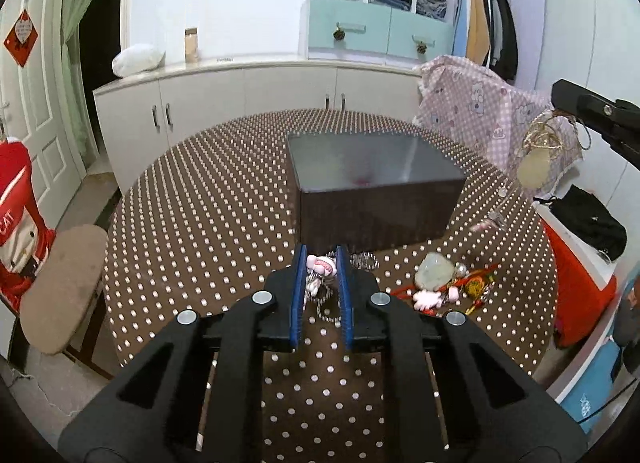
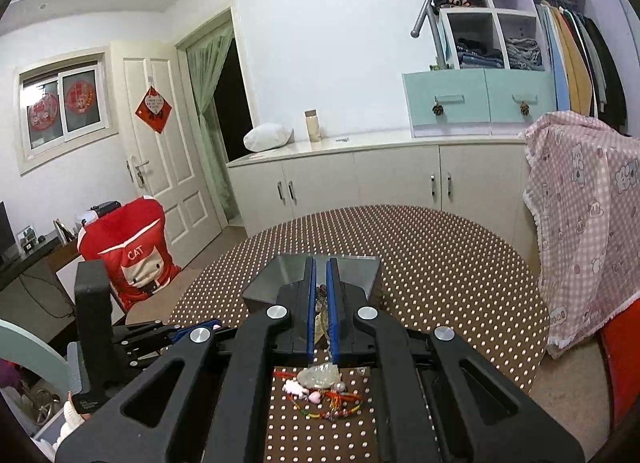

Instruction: Organize jewelry

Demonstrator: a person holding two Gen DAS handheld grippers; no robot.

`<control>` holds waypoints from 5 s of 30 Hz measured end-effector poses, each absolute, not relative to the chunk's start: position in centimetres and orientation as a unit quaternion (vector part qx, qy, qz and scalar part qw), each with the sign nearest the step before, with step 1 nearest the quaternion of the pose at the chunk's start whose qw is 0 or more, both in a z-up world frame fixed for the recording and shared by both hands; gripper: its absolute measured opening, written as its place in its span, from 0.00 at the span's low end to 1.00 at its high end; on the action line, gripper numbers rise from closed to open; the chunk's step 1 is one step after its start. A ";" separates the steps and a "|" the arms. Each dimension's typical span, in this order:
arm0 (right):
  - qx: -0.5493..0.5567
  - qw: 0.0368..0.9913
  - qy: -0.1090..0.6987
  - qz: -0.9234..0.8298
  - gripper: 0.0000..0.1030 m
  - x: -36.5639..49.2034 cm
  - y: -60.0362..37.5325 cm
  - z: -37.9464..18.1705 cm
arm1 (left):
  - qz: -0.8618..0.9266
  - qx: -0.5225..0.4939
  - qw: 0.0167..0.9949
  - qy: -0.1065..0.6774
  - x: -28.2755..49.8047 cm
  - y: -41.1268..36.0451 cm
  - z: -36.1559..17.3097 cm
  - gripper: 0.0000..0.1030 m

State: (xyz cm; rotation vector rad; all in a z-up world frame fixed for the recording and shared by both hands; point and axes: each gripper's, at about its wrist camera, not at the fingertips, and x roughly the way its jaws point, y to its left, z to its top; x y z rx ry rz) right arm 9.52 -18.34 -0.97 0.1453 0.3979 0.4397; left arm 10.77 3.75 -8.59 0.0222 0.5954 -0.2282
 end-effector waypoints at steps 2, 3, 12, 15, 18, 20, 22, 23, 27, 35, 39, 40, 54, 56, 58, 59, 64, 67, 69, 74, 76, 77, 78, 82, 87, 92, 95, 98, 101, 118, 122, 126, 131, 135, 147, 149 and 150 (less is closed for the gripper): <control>0.070 0.955 0.190 0.218 0.04 9.6 -18.5 -0.6 | -0.115 0.014 0.952 0.284 10.7 3.7 -8.0 0.15; 0.069 0.955 0.187 0.218 0.04 9.7 -18.5 -0.4 | -0.117 0.015 0.953 0.279 10.6 3.7 -7.7 0.15; 0.068 0.956 0.180 0.222 0.04 10.1 -18.3 0.3 | -0.120 0.025 0.961 0.250 10.5 3.6 -5.5 0.15; 0.069 0.956 0.175 0.224 0.04 10.3 -18.2 0.7 | -0.120 0.026 0.963 0.239 10.6 3.5 -4.7 0.15; 0.068 0.956 0.171 0.228 0.04 10.5 -18.1 1.2 | -0.120 0.024 0.965 0.231 10.9 3.4 -4.1 0.15; 0.067 0.956 0.167 0.230 0.04 10.7 -18.0 1.6 | -0.122 0.025 0.967 0.222 11.2 3.2 -3.4 0.15; 0.069 0.957 0.164 0.231 0.04 11.2 -17.9 2.1 | -0.124 0.027 0.969 0.213 11.5 3.0 -2.9 0.15; 0.070 0.957 0.163 0.231 0.04 11.4 -17.9 2.3 | -0.126 0.027 0.969 0.211 11.6 2.9 -2.7 0.15; 0.075 0.956 0.161 0.234 0.04 12.5 -17.7 2.9 | -0.130 0.029 0.969 0.206 12.8 2.5 -2.0 0.15; 0.077 0.951 0.185 0.235 0.04 15.2 -16.8 2.4 | -0.139 0.015 0.967 0.214 14.6 2.4 -2.0 0.15; 0.078 0.943 0.213 0.244 0.04 16.6 -16.3 0.8 | -0.142 0.010 0.963 0.228 15.6 2.7 -2.7 0.15; 0.078 0.941 0.220 0.246 0.06 16.9 -16.2 0.4 | -0.146 0.006 0.961 0.234 15.9 2.8 -3.0 0.15; 0.070 0.929 0.296 0.213 0.74 16.8 -16.9 -4.1 | -0.129 -0.004 0.958 0.258 16.9 4.4 -4.9 0.68; 0.066 0.928 0.297 0.216 0.74 16.5 -16.8 -4.1 | -0.128 -0.004 0.957 0.259 16.8 4.5 -5.0 0.68; 0.062 0.929 0.297 0.212 0.74 16.4 -16.9 -4.0 | -0.125 -0.002 0.958 0.260 16.8 4.5 -5.0 0.68; 0.062 0.929 0.298 0.211 0.74 16.4 -17.0 -4.0 | -0.124 -0.003 0.957 0.261 16.8 4.6 -5.1 0.68; 0.065 0.930 0.298 0.207 0.74 16.4 -17.3 -3.9 | -0.119 -0.004 0.958 0.262 16.6 4.8 -5.1 0.68; 0.063 0.930 0.300 0.205 0.74 16.2 -17.4 -4.0 | -0.115 -0.005 0.957 0.265 16.4 5.2 -5.3 0.68; 0.062 0.929 0.303 0.202 0.76 16.2 -17.4 -4.2 | -0.113 -0.005 0.957 0.266 16.2 5.4 -5.4 0.68; 0.063 0.928 0.314 0.190 0.79 16.0 -17.6 -5.0 | -0.106 0.002 0.956 0.274 15.5 6.1 -6.3 0.68; 0.061 0.927 0.319 0.186 0.80 15.9 -17.6 -5.4 | -0.104 0.004 0.955 0.279 15.1 6.4 -6.7 0.68; 0.061 0.927 0.321 0.185 0.80 15.8 -17.6 -5.6 | -0.103 0.005 0.954 0.283 15.0 6.6 -7.0 0.68; 0.060 0.926 0.324 0.185 0.81 15.8 -17.6 -5.8 | -0.103 0.006 0.953 0.286 14.8 6.8 -7.3 0.68; 0.054 0.921 0.341 0.182 0.81 15.5 -17.3 -6.9 | -0.106 0.003 0.948 0.301 14.3 7.6 -8.3 0.68; 0.044 0.914 0.359 0.184 0.81 15.1 -16.7 -8.2 | -0.107 0.008 0.940 0.324 13.9 8.1 -10.1 0.68; 0.033 0.908 0.374 0.187 0.81 14.6 -16.0 -9.3 | -0.124 0.015 0.932 0.340 13.6 8.0 -11.5 0.68; 0.031 0.905 0.381 0.188 0.81 14.4 -15.6 -9.8 | -0.126 0.016 0.929 0.347 13.8 7.8 -12.1 0.68; 0.024 0.903 0.385 0.190 0.81 14.2 -15.3 -10.0 | -0.140 0.013 0.924 0.354 14.0 7.6 -12.5 0.51; 0.020 0.903 0.385 0.188 0.81 14.0 -15.1 -10.0 | -0.140 0.019 0.924 0.356 14.2 7.3 -12.8 0.44; 0.009 0.900 0.388 0.200 0.81 13.6 -14.1 -10.4 | -0.162 0.020 0.933 0.321 14.6 7.0 -13.2 0.08; 0.009 0.900 0.386 0.200 0.80 13.5 -14.1 -10.3 | -0.156 0.011 0.936 0.315 14.0 7.4 -13.2 0.07; 0.009 0.901 0.385 0.201 0.80 13.1 -14.2 -10.4 | -0.156 0.010 0.939 0.307 13.5 7.7 -12.8 0.06; 0.012 0.900 0.386 0.203 0.80 13.1 -14.2 -10.4 | -0.150 0.006 0.944 0.294 12.4 8.3 -12.2 0.06; 0.013 0.900 0.386 0.203 0.80 13.1 -14.1 -10.4 | -0.151 0.010 0.940 0.305 12.8 8.4 -12.3 0.07; 0.015 0.900 0.388 0.199 0.80 12.9 -14.5 -10.4 | -0.170 -0.003 0.936 0.307 14.4 8.5 -12.3 0.57; 0.017 0.900 0.389 0.197 0.80 12.9 -14.5 -10.4 | -0.173 0.003 0.931 0.322 15.0 8.2 -12.7 0.32; 0.017 0.900 0.389 0.198 0.80 12.9 -14.4 -10.4 | -0.173 0.004 0.929 0.328 15.3 8.1 -12.9 0.31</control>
